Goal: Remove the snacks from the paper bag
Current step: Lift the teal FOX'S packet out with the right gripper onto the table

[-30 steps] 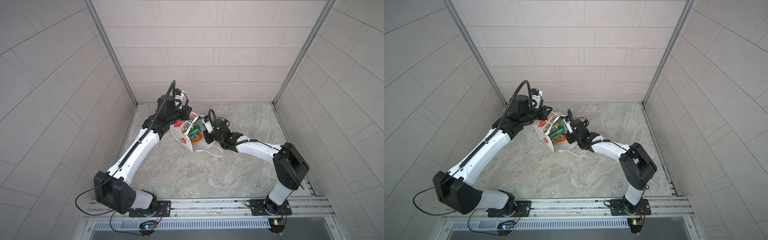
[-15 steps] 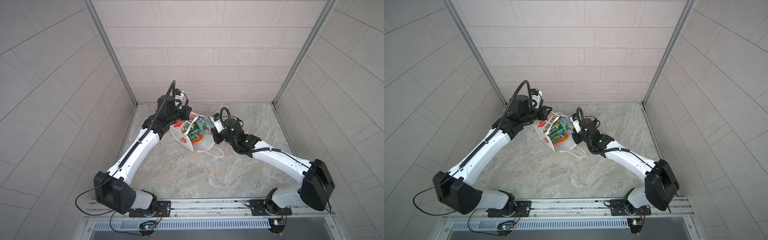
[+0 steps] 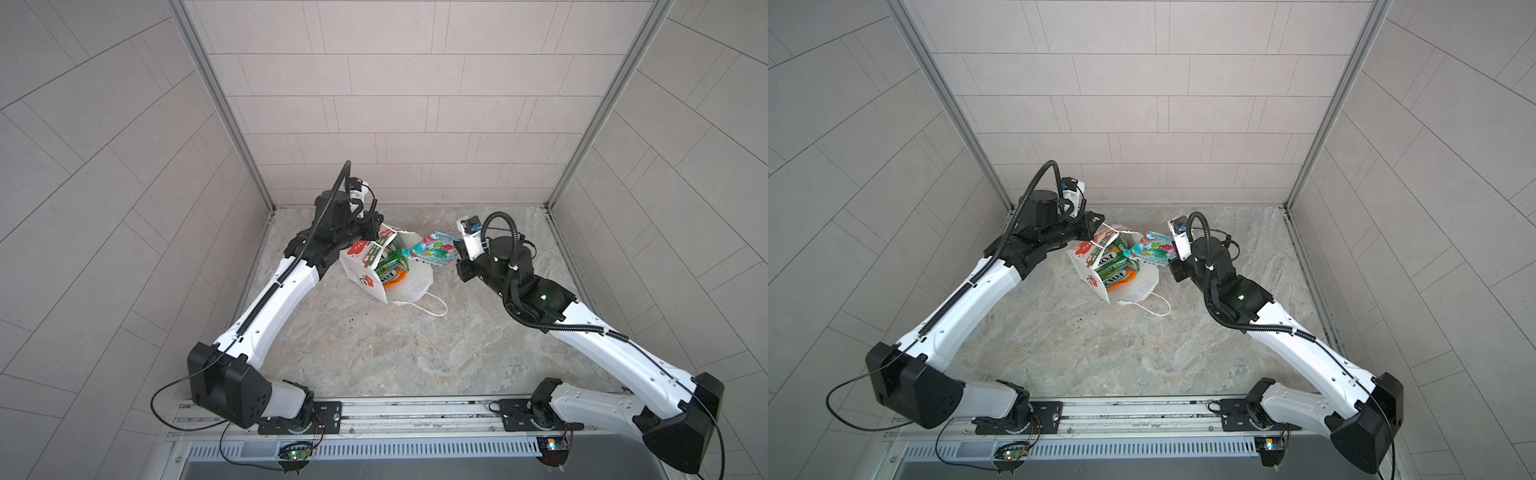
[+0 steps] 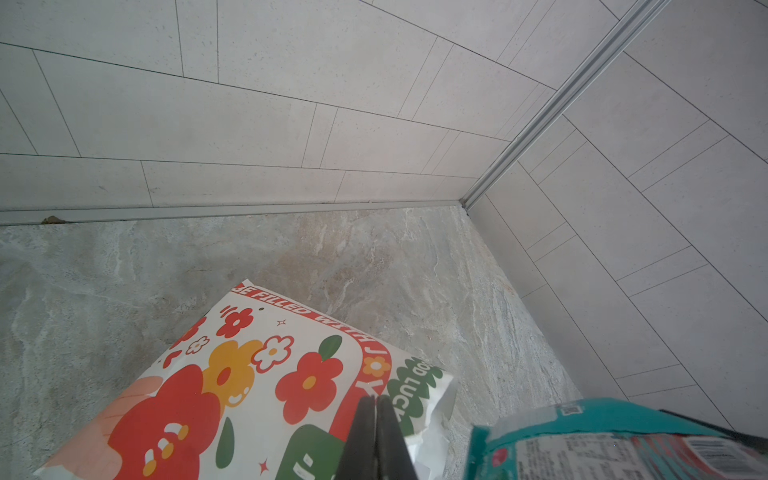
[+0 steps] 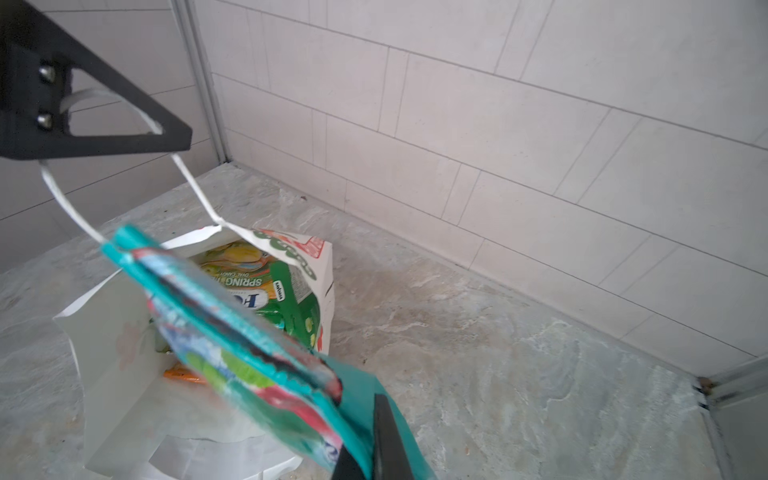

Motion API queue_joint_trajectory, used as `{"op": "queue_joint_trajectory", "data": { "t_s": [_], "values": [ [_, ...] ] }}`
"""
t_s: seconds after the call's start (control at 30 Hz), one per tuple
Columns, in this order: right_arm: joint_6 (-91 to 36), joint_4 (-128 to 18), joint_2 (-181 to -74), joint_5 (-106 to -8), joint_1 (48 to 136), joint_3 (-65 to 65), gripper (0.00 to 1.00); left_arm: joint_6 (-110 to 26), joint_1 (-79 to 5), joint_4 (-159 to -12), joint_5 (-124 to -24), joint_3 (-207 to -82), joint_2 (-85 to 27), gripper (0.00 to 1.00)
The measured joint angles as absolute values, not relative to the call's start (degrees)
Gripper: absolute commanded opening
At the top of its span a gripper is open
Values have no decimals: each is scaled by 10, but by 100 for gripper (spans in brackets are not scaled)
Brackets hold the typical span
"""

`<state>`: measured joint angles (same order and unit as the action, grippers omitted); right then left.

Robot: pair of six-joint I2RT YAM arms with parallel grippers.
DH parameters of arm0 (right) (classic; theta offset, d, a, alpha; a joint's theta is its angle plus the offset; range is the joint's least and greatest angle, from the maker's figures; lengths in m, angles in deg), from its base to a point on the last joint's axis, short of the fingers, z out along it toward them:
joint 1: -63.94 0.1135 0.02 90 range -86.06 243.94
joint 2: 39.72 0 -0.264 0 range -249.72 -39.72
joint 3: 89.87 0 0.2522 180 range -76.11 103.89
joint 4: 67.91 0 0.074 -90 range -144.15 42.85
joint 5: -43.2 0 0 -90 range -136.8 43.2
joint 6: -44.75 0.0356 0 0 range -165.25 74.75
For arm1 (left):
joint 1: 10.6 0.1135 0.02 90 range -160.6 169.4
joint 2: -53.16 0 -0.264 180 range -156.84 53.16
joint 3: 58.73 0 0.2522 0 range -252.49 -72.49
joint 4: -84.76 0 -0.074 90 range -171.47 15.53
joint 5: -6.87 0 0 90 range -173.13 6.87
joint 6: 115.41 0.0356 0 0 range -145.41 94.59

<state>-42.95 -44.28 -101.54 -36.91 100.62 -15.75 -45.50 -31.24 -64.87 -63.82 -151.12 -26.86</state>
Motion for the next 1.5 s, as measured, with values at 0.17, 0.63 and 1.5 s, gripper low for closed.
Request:
{"op": "queue_joint_trajectory", "data": {
  "t_s": [0.17, 0.63, 1.5],
  "values": [
    [-419, -439, -984, -337, 962, -180, 0, -455, -312, -649, -635, -1511, -269, 0],
    [-323, -432, -1068, -455, 779, -214, 0, -454, -312, -646, -626, -1511, -269, 0],
    [-128, -523, -1516, -742, 696, 20, 0, -453, -312, -641, -605, -1511, -288, 0]
  ]
}}
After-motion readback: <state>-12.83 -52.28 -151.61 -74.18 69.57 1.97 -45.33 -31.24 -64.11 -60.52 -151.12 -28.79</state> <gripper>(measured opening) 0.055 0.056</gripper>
